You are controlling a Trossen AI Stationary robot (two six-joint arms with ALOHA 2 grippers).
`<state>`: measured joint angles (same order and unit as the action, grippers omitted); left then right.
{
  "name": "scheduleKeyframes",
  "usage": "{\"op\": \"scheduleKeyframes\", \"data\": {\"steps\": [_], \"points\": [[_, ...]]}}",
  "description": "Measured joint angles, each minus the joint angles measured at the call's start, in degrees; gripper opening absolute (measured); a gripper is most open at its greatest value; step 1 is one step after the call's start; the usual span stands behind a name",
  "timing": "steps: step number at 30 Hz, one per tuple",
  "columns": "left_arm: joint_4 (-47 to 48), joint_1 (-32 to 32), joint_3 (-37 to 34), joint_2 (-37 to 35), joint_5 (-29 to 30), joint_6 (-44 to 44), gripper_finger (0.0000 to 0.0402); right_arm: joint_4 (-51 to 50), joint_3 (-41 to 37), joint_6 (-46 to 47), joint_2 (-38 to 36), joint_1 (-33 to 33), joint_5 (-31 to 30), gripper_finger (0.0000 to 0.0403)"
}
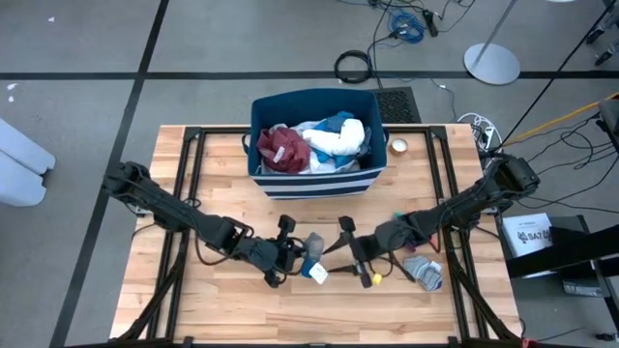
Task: Sort clothes
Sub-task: Put the blue sock into the blue bin
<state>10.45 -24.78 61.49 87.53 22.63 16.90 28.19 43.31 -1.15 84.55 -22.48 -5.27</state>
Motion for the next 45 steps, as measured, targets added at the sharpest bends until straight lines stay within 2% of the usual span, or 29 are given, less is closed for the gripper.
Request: {"op": "scheduleKeyframes", "data": {"steps": [7,10,15,20,24,29,34,40,45], "points": [[0.14,0.05,0.00,0.00,-2.97,-0.15,0.0015,0.57,0.00,-13.07,0.00,-4.56,-13.80,0.0208],[0.04,0.01,0.00,0.00,-5.14,-0.24,0.0015,1.60,0.02,-18.42,0.00,-5.51,-17.04,0.0208],[-0.08,0.01,0.00,0.00,-7.66,-0.32,0.0015,2.48,0.02,-27.53,0.00,-5.80,-16.99,0.0208],[-2.42,0.01,0.02,0.09,-10.40,-0.30,0.0015,4.41,0.13,-27.89,1.39,-5.74,-16.79,0.0208],[-3.41,0.05,0.02,0.13,-11.66,-0.12,0.0015,6.15,0.63,-26.53,3.64,-5.23,-12.56,0.0208],[-3.62,0.07,0.02,0.15,-12.00,-0.13,0.0015,6.39,2.75,-26.82,4.18,-5.01,-15.58,0.0200],[-3.92,0.07,0.02,0.17,-12.22,-0.10,0.0015,5.14,3.06,-24.02,4.22,-3.73,-15.23,0.0166],[-4.03,0.07,0.02,0.22,-13.46,-0.08,0.0015,4.40,3.06,-20.36,4.22,-2.60,-8.03,0.0112],[-4.03,0.05,0.02,0.24,-13.24,-0.08,0.0015,3.52,3.06,-19.04,4.22,-2.63,-7.96,0.0046]]}}
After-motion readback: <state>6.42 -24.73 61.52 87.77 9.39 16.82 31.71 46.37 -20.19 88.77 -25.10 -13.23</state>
